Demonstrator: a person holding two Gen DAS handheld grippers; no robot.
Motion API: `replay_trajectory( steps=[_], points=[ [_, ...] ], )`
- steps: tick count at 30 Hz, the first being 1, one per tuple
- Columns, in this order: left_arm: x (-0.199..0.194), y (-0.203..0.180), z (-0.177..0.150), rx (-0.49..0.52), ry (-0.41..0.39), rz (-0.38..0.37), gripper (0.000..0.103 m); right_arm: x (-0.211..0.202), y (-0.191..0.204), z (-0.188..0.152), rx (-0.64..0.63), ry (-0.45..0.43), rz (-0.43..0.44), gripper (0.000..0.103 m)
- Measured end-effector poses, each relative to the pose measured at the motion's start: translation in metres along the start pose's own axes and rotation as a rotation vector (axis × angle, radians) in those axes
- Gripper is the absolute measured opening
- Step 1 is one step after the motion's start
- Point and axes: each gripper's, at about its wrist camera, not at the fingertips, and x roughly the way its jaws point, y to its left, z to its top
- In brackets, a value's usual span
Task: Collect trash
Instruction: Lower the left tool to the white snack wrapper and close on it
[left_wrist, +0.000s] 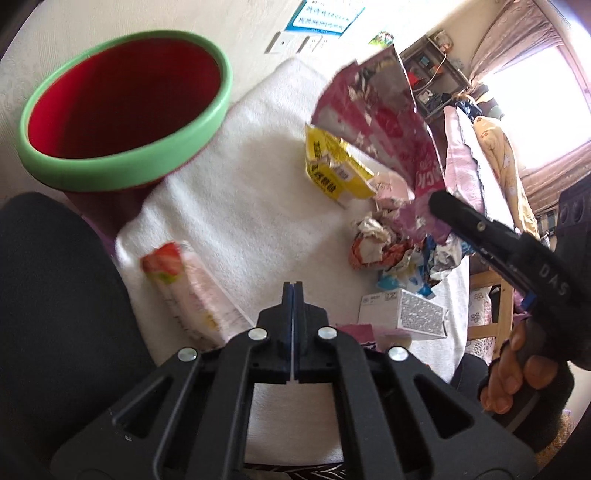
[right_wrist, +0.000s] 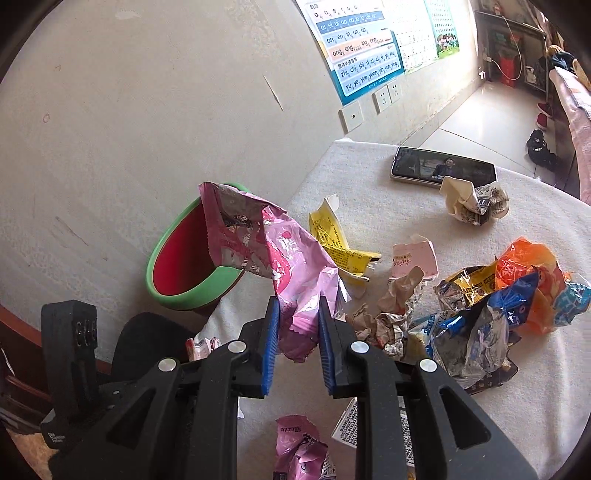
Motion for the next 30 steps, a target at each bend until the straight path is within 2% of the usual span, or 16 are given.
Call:
replay_trajectory(
  steps=[3,7,8,10,13,17,19,20,22,23,30],
  points=[
    [-0.010,0.006,0.005,-0.013,-0.019,0.007,0.000,0.001,0.000,-0.001,0.001,0.001,-0.003,0.020],
    [-0.010,0.013,0.006,-0.035,0.006,0.043,0.004,0.003,0.000,-0.004,0.010,0.010,0.006,0.020],
    [-0.008,0.015,0.005,-0.043,0.010,0.061,0.009,0.004,0.001,-0.004,0.011,0.012,0.010,0.020],
    [-0.004,0.017,0.004,-0.056,0.011,0.107,0.055,0.004,0.001,-0.005,0.013,0.011,0.014,0.020],
    [-0.006,0.018,0.002,-0.055,-0.021,0.158,0.056,0.006,-0.002,-0.005,0.018,0.013,0.019,0.020],
    [-0.017,0.014,0.002,-0.032,-0.096,0.185,0.056,0.008,-0.002,-0.007,0.022,0.017,0.026,0.020],
    [-0.023,0.012,0.004,-0.012,-0.138,0.223,0.065,0.009,-0.002,-0.007,0.026,0.020,0.030,0.020],
    [-0.021,0.013,0.005,-0.015,-0.128,0.245,0.067,0.010,-0.002,-0.007,0.027,0.020,0.033,0.020],
    [-0.011,0.020,0.006,-0.046,-0.060,0.260,0.067,0.011,-0.001,-0.007,0.027,0.020,0.037,0.020],
    [-0.010,0.018,0.006,-0.036,-0.061,0.271,0.067,0.011,-0.001,-0.007,0.026,0.019,0.038,0.020],
    [0.021,0.016,0.004,-0.059,0.036,0.216,0.068,0.011,-0.002,-0.008,0.028,0.017,0.039,0.021]
  ],
)
